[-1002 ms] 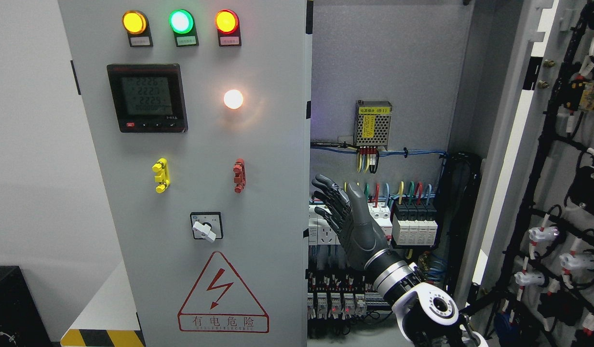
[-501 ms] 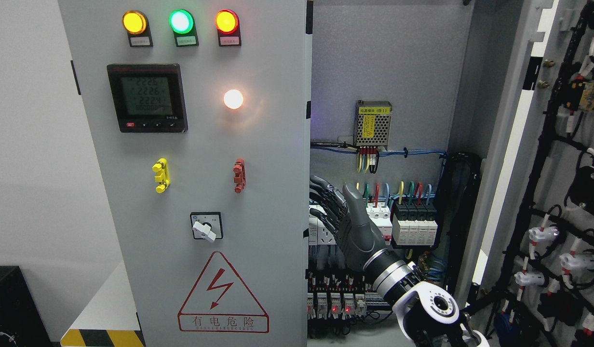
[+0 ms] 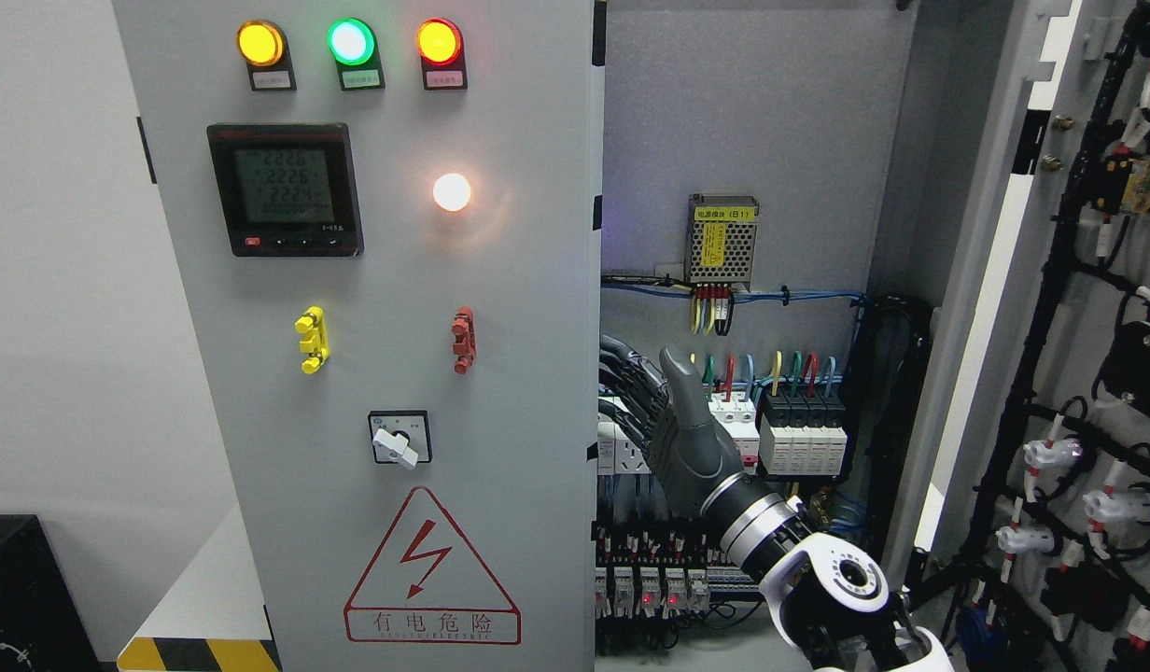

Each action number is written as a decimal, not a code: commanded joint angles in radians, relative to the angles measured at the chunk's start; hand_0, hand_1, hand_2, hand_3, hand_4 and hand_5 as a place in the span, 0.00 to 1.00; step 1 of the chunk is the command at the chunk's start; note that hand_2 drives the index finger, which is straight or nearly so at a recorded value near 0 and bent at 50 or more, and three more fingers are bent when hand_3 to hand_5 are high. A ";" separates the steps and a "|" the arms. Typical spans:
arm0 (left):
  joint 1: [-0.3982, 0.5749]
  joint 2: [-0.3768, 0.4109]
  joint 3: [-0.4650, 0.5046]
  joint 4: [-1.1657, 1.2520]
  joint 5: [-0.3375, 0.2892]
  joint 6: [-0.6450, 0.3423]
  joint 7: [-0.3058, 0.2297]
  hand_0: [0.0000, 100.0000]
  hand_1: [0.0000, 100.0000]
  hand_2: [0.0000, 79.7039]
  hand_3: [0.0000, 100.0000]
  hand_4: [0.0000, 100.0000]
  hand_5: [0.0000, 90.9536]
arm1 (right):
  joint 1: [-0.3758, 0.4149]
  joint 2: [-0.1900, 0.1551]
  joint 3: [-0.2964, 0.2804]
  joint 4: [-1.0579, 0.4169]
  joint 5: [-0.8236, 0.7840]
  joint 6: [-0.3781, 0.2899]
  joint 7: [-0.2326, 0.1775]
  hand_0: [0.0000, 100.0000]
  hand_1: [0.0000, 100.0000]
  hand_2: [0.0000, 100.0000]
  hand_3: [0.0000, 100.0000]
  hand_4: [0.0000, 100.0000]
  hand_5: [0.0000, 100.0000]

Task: Open door with both hands

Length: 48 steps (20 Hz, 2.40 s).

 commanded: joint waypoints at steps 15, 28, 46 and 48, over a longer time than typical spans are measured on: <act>-0.004 -0.008 0.001 0.004 0.000 0.001 0.000 0.00 0.00 0.00 0.00 0.00 0.00 | -0.053 -0.038 -0.014 0.088 -0.056 0.016 0.105 0.00 0.00 0.00 0.00 0.00 0.00; -0.003 -0.010 0.001 0.004 0.000 0.001 0.000 0.00 0.00 0.00 0.00 0.00 0.00 | -0.060 -0.039 -0.037 0.099 -0.053 0.016 0.166 0.00 0.00 0.00 0.00 0.00 0.00; 0.002 -0.010 0.001 0.004 0.000 0.001 0.000 0.00 0.00 0.00 0.00 0.00 0.00 | -0.087 -0.039 -0.032 0.114 -0.054 0.018 0.214 0.00 0.00 0.00 0.00 0.00 0.00; 0.002 -0.011 0.001 0.004 0.000 0.001 0.000 0.00 0.00 0.00 0.00 0.00 0.00 | -0.088 -0.039 -0.031 0.114 -0.051 0.018 0.228 0.00 0.00 0.00 0.00 0.00 0.00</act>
